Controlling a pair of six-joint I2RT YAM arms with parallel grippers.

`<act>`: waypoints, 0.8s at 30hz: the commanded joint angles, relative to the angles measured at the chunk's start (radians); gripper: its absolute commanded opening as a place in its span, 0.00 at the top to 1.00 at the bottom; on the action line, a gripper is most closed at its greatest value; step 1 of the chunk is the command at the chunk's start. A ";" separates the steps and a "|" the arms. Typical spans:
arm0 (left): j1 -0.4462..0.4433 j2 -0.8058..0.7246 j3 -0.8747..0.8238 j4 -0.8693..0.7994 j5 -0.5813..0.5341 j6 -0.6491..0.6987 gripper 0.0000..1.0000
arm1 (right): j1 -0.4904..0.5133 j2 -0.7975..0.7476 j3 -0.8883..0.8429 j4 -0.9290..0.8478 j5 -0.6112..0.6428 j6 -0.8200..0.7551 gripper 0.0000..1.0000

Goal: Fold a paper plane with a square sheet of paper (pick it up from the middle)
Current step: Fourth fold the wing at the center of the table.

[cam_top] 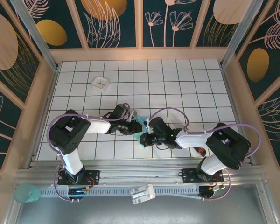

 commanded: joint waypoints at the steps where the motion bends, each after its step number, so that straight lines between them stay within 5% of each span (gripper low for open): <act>1: -0.004 0.023 0.015 -0.025 -0.020 0.028 0.77 | 0.006 0.025 0.027 -0.036 0.007 -0.006 1.00; 24: -0.003 0.037 0.026 -0.068 -0.065 0.052 0.77 | 0.097 -0.043 -0.128 -0.163 0.020 0.110 1.00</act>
